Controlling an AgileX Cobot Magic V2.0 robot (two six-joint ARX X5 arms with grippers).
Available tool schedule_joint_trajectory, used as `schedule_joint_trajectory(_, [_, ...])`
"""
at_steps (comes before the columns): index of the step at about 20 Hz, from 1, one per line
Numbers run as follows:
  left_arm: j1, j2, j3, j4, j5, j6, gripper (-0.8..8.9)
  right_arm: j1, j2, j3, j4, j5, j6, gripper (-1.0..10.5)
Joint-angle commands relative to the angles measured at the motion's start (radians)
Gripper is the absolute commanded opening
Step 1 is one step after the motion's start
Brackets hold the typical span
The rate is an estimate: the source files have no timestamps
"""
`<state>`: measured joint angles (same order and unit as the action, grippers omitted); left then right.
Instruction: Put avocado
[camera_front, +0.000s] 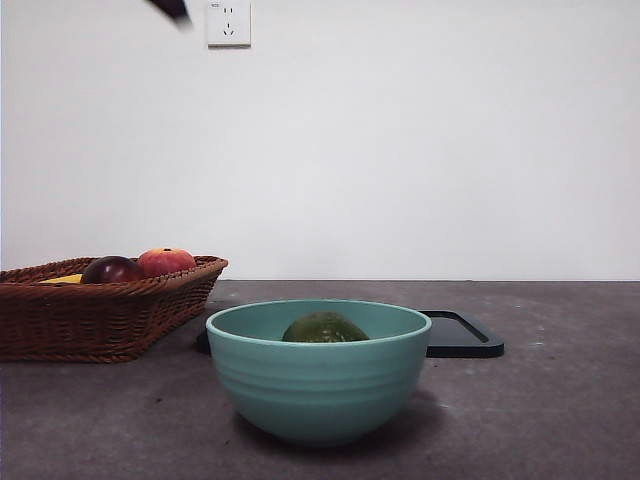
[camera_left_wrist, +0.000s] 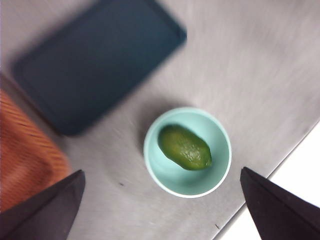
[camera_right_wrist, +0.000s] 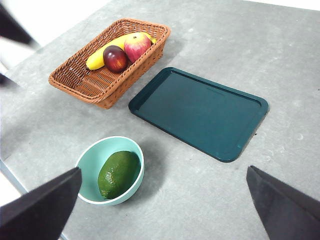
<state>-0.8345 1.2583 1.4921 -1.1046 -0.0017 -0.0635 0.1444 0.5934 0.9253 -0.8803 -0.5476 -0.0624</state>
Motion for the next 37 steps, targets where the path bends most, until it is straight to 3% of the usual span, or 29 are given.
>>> schedule_joint_trajectory(1, [-0.003,-0.107,0.014,-0.014,-0.003,0.067,4.99,0.004,0.006,0.019,0.005,-0.002,0.013,5.6])
schedule_joint_trajectory(6, [-0.001,-0.356,-0.021,-0.088,-0.003,0.094,4.99,0.004,0.006,0.019,0.004,-0.003,0.049,5.6])
schedule_joint_trajectory(17, [-0.001,-0.795,-0.397,-0.012,-0.004,-0.056,4.99,0.005,0.042,0.019,0.003,-0.003,0.081,5.6])
schedule_joint_trajectory(19, [-0.002,-0.828,-0.422,-0.002,-0.004,-0.057,4.99,0.029,0.071,0.019,0.003,-0.010,0.084,5.6])
schedule_joint_trajectory(23, [-0.002,-0.845,-0.420,0.005,-0.003,-0.057,4.99,0.141,0.174,0.019,0.048,0.008,0.180,5.3])
schedule_joint_trajectory(26, [-0.002,-0.845,-0.420,0.004,-0.003,-0.057,4.99,0.262,0.291,0.019,0.122,0.059,0.223,5.3])
schedule_joint_trajectory(30, [-0.002,-0.845,-0.420,0.004,-0.003,-0.058,4.99,0.423,0.499,0.054,0.160,0.211,0.248,5.3])
schedule_joint_trajectory(33, [-0.002,-0.845,-0.420,0.004,-0.003,-0.057,4.99,0.495,0.678,0.124,0.125,0.327,0.256,5.3])
schedule_joint_trajectory(37, [-0.002,-0.845,-0.420,0.004,-0.003,-0.057,4.99,0.544,0.887,0.225,0.072,0.410,0.231,5.3])
